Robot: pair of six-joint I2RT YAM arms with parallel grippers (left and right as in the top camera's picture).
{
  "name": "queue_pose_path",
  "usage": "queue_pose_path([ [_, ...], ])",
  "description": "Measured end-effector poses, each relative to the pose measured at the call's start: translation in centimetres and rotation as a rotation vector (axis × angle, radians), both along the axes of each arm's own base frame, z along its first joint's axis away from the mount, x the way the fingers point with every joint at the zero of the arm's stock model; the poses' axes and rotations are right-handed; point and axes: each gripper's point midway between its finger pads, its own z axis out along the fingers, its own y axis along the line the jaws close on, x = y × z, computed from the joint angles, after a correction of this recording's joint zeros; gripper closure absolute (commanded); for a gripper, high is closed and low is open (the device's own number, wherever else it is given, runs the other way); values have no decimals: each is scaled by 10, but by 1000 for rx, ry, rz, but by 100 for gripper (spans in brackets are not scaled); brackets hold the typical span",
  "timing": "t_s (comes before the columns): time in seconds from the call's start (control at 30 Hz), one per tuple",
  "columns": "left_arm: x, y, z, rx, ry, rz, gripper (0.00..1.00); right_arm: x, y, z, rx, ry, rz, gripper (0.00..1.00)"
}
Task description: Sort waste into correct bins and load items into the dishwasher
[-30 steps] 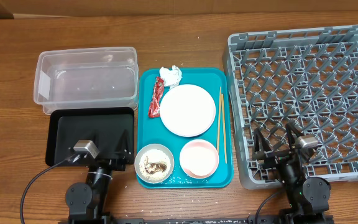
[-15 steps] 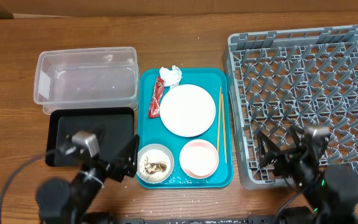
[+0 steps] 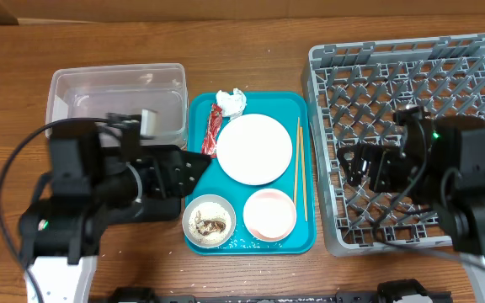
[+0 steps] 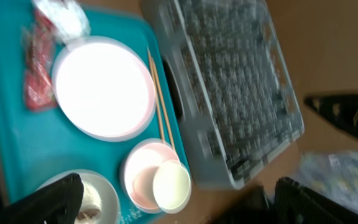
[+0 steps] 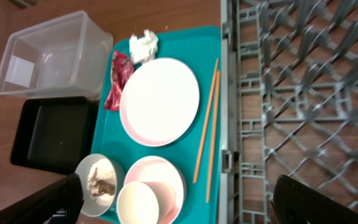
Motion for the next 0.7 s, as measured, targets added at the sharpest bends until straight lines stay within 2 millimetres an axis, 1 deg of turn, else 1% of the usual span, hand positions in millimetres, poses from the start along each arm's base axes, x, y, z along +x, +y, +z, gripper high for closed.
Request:
queue_pose_path([
  [0.07, -10, -13, -20, 50, 89, -54, 0, 4, 2, -6, 16, 36, -14, 0],
  [0.13, -23, -26, -42, 141, 156, -116, 0, 9, 1, -9, 29, 58, -48, 0],
  [0.23, -38, -50, -66, 282, 189, -213, 0, 14, -3, -9, 38, 62, -105, 0],
  [0.4, -46, -88, -96, 454, 162, -310, 0, 19, -7, -6, 53, 53, -157, 0],
  [0.43, -47, -97, -105, 494, 159, -330, 0, 20, -7, -6, 55, 54, -163, 0],
  [0.47, -47, -101, -110, 517, 159, -338, 0, 20, -8, -6, 55, 57, -169, 0],
  [0.5, -48, -105, -122, 567, 167, -345, 4, 20, -8, -6, 56, 58, -172, 0],
  [0.53, -48, -107, -131, 607, 177, -341, 10, 20, -8, -6, 57, 60, -175, 0],
  [0.63, -42, -109, -157, 703, 208, -314, 24, 18, -8, -8, 57, 71, -181, 0],
  [0.67, -39, -109, -166, 729, 222, -302, 33, 17, -9, -8, 56, 75, -182, 0],
  [0.7, -35, -109, -175, 748, 239, -288, 51, 16, -9, -9, 56, 79, -182, 0],
])
